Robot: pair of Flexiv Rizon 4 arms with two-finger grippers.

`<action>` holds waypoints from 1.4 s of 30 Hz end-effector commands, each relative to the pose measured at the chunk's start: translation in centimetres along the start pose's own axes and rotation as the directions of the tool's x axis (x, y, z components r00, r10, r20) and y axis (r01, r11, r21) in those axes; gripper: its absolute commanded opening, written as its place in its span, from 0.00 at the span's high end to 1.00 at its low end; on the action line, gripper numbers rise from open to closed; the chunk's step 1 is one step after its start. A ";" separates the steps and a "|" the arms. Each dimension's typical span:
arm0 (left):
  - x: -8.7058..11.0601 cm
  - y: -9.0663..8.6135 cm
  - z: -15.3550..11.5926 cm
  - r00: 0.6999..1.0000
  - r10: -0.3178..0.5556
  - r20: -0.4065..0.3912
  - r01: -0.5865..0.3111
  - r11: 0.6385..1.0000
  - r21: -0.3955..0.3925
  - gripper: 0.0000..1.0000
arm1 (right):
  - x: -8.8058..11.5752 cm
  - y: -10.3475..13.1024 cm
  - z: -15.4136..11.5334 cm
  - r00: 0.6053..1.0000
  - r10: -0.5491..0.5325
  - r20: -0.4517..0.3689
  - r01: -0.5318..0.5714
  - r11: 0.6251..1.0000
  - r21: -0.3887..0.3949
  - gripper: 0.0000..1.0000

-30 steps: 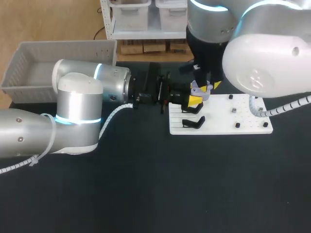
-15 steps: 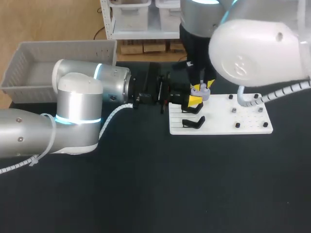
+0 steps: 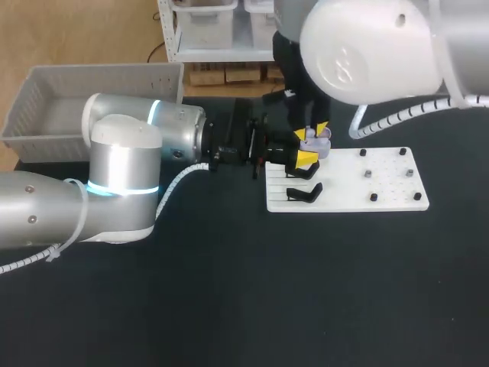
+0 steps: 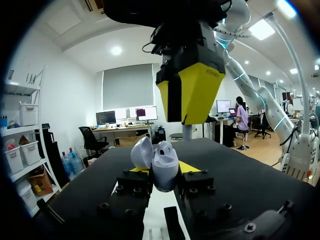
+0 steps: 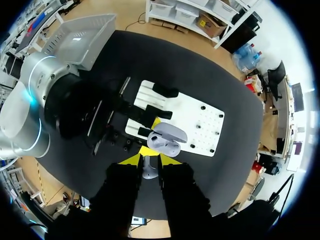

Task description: Pick up each earbud case from the left stands, insert the matching earbuds, close the lid, and place the case in the box.

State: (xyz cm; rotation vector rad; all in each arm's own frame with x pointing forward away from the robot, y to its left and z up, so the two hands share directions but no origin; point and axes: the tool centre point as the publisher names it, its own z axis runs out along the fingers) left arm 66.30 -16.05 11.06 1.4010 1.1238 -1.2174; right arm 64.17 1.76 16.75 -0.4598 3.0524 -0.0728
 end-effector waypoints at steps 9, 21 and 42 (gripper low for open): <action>0.0 -0.1 0.0 1.000 0.002 0.001 -0.002 1.000 -0.005 1.00 | -0.8 -0.6 0.8 1.000 0.004 -0.012 -0.005 1.000 -0.024 1.00; 0.0 -0.1 0.0 1.000 0.002 0.001 -0.002 1.000 -0.005 1.00 | -1.3 -0.5 1.2 1.000 0.000 -0.018 0.000 1.000 -0.018 1.00; 0.0 -0.1 0.0 1.000 0.002 0.001 -0.002 1.000 -0.005 1.00 | -1.4 -0.9 2.1 0.999 0.013 -0.031 -0.013 1.000 -0.012 1.00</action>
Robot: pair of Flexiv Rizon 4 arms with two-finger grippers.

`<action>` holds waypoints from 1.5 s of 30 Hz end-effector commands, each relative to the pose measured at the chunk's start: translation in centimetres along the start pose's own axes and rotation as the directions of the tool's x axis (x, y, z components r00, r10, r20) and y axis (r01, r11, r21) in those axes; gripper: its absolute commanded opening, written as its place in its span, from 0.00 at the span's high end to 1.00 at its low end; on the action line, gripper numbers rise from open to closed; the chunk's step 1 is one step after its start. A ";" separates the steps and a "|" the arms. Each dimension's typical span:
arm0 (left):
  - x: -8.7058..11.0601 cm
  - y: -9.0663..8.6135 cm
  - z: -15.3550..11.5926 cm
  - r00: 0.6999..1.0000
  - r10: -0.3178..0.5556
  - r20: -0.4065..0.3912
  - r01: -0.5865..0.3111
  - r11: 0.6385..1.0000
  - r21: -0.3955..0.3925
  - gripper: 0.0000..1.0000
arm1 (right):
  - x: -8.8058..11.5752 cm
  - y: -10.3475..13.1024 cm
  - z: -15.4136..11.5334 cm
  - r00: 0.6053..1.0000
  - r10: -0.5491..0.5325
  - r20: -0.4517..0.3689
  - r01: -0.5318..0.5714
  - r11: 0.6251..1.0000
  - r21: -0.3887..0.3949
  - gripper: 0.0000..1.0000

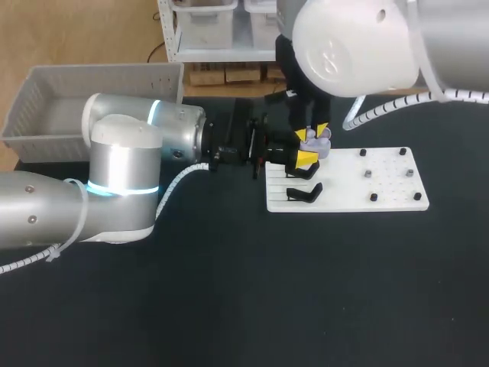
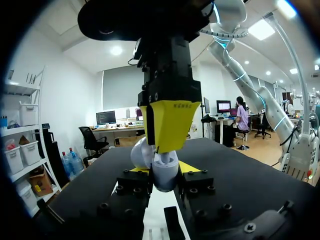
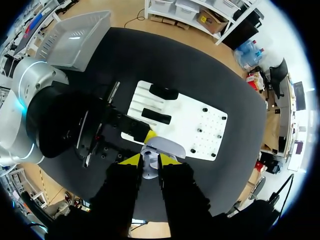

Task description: Pick up each earbud case from the left stands, insert the matching earbuds, close the lid, and place the case in the box.

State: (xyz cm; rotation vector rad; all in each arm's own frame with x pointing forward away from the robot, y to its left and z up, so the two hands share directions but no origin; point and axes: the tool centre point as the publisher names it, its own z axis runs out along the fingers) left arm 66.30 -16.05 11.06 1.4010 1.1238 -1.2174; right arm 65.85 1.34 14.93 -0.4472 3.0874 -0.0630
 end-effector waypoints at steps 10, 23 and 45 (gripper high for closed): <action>0.0 -0.1 0.0 1.000 0.002 0.001 -0.002 1.000 -0.005 1.00 | -0.2 -0.4 0.4 1.000 0.006 0.002 -0.006 1.000 -0.003 1.00; 0.0 -0.1 0.0 1.000 0.002 0.001 -0.002 1.000 -0.005 1.00 | -0.8 -0.3 0.9 1.000 -0.006 -0.003 0.006 1.000 -0.004 1.00; 0.0 -0.1 0.0 1.000 0.002 0.001 -0.002 1.000 -0.005 1.00 | 1.4 0.0 -1.9 0.999 -0.020 0.034 0.021 1.000 -0.016 0.00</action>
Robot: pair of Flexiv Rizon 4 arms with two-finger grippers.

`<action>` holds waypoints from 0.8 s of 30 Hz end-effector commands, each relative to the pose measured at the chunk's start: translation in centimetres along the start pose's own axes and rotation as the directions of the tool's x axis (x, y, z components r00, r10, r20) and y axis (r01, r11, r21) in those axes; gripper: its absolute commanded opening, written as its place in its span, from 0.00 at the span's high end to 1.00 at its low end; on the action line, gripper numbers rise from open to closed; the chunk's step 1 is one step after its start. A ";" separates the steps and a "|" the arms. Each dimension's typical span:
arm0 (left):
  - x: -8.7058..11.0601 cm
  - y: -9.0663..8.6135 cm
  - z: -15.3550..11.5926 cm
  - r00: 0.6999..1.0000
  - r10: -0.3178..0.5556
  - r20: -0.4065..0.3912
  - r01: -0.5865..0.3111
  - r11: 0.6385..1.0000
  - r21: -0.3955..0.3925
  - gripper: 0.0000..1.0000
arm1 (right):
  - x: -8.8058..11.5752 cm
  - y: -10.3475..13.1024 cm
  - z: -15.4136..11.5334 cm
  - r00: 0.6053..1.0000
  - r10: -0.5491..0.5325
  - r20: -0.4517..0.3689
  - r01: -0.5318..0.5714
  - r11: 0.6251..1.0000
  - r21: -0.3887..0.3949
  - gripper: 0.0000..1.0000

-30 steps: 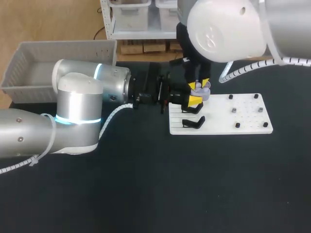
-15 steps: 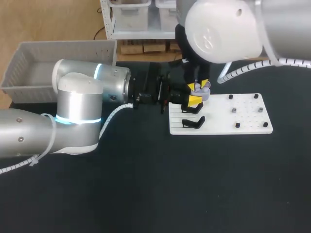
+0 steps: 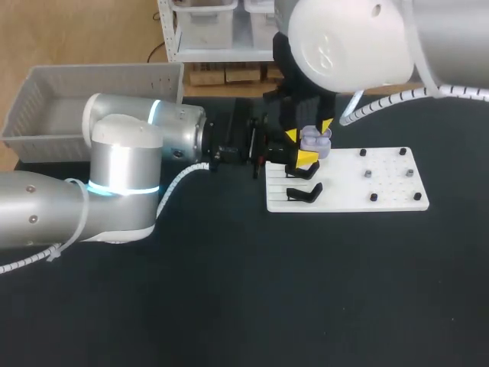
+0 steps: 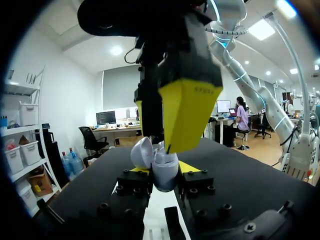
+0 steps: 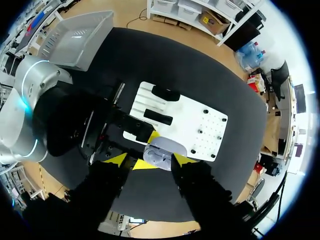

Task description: Pick up each earbud case from the left stands, insert the matching earbuds, close the lid, and place the case in the box.

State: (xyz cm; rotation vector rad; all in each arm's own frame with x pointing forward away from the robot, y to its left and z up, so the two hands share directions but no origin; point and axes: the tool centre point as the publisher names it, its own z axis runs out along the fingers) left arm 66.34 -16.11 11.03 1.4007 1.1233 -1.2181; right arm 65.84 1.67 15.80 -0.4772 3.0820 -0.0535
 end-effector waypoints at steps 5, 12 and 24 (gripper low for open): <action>0.0 -0.2 0.0 1.000 0.003 0.000 -0.003 1.000 -0.005 1.00 | 1.5 -1.5 -1.9 0.992 0.082 0.094 -0.081 0.997 -0.012 0.00; 0.0 -0.2 0.0 1.000 0.003 0.000 -0.003 1.000 -0.005 1.00 | 0.3 -4.0 -2.5 0.917 0.314 0.246 -0.298 0.949 -0.100 0.00; 0.0 -0.2 0.0 1.000 0.003 0.000 -0.003 1.000 -0.005 1.00 | -2.4 -7.0 -1.3 0.844 0.446 0.297 -0.435 0.894 -0.105 0.00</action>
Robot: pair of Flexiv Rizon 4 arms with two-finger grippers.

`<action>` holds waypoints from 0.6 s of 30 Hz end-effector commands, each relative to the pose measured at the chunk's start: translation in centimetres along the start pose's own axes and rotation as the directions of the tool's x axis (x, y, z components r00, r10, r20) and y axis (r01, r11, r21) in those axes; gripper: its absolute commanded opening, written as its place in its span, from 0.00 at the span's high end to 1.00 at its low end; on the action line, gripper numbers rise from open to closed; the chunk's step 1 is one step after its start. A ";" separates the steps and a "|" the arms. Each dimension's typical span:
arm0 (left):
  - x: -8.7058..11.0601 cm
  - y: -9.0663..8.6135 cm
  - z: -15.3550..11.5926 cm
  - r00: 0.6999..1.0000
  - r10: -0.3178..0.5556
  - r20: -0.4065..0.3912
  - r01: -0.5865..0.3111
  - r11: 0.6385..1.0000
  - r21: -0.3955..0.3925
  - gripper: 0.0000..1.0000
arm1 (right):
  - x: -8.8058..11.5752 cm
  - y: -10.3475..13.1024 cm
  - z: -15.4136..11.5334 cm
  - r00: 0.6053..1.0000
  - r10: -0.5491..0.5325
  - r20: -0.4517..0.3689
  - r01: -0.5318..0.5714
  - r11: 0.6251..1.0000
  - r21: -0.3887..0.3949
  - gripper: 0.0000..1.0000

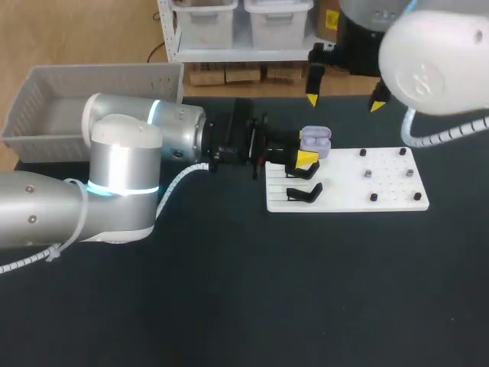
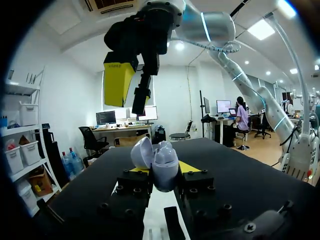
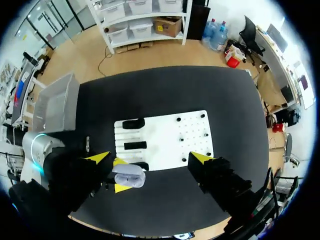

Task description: Pick up each earbud case from the left stands, insert the matching earbuds, close the lid, and place the case in the box.

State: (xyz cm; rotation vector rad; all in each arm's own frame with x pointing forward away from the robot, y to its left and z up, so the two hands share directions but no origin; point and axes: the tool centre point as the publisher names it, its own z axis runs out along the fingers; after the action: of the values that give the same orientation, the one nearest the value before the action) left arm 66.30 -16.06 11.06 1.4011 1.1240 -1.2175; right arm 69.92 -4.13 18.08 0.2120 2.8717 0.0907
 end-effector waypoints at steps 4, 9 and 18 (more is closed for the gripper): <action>0.0 -0.1 0.0 1.000 0.003 0.001 -0.003 1.000 -0.005 1.00 | -0.8 -0.2 2.0 0.998 0.003 0.063 -0.004 1.000 0.021 0.00; 0.0 -0.1 0.0 1.000 0.003 0.001 -0.003 1.000 -0.005 1.00 | -1.3 -0.5 3.9 1.000 0.002 0.027 -0.003 0.999 0.043 0.00; 0.0 -0.1 0.0 1.000 0.003 0.001 -0.003 1.000 -0.005 1.00 | -0.3 -0.8 5.2 1.000 -0.007 -0.025 0.008 0.999 0.031 0.00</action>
State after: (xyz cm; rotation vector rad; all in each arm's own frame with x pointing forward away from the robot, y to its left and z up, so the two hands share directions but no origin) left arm 66.30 -16.06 11.06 1.4011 1.1239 -1.2175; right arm 71.50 -4.91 13.02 0.2122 2.8885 0.0486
